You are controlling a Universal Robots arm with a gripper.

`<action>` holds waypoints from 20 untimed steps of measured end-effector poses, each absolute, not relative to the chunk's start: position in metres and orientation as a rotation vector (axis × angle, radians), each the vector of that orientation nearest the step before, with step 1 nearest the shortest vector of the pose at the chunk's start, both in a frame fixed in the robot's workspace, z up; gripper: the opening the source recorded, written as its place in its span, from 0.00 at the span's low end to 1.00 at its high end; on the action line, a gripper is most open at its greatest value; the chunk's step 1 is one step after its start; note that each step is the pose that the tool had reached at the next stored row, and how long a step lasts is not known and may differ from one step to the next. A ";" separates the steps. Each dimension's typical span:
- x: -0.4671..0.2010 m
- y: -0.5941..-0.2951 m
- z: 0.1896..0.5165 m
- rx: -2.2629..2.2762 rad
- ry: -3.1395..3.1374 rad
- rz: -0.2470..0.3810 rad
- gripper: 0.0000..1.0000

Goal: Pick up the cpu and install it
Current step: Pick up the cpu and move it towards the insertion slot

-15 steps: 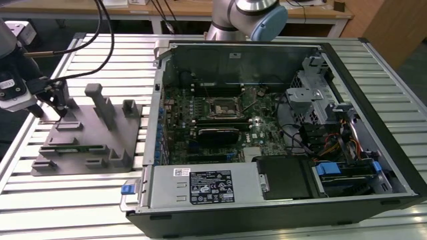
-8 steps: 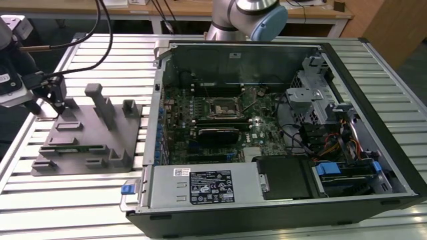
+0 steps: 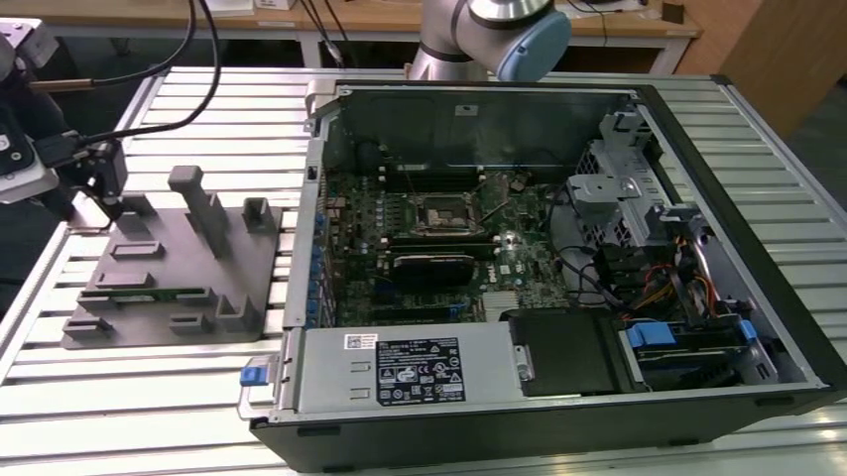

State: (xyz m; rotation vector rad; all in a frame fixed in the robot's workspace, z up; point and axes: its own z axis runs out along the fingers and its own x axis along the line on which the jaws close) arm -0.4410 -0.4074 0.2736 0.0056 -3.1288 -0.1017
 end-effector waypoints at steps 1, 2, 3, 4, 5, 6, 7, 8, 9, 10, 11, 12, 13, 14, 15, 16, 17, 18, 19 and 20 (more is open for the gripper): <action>-0.441 -0.407 0.275 0.006 -3.129 -0.102 0.53; -0.441 -0.407 0.276 0.006 -3.129 -0.102 0.53; -0.441 -0.407 0.277 0.006 -3.129 -0.102 0.53; -0.441 -0.407 0.279 0.006 -3.129 -0.102 0.53; -0.441 -0.407 0.280 0.006 -3.129 -0.102 0.53; -0.441 -0.407 0.281 0.006 -3.129 -0.102 0.53; -0.441 -0.407 0.282 0.006 -3.129 -0.102 0.53; -0.441 -0.407 0.283 0.006 -3.129 -0.102 0.53; -0.441 -0.407 0.284 0.006 -3.129 -0.102 0.53; -0.441 -0.407 0.285 0.006 -3.129 -0.102 0.53; -0.441 -0.407 0.286 0.006 -3.129 -0.102 0.53; -0.441 -0.407 0.287 0.006 -3.129 -0.102 0.53; -0.441 -0.407 0.288 0.006 -3.129 -0.102 0.53; -0.441 -0.407 0.289 0.006 -3.129 -0.102 0.53; -0.441 -0.407 0.290 0.006 -3.129 -0.102 0.53; -0.441 -0.407 0.291 0.006 -3.129 -0.102 0.53; -0.441 -0.407 0.292 0.006 -3.129 -0.102 0.53; -0.441 -0.407 0.293 0.006 -3.129 -0.102 0.53; -0.441 -0.407 0.294 0.006 -3.129 -0.102 0.53; -0.441 -0.407 0.295 0.006 -3.129 -0.102 0.53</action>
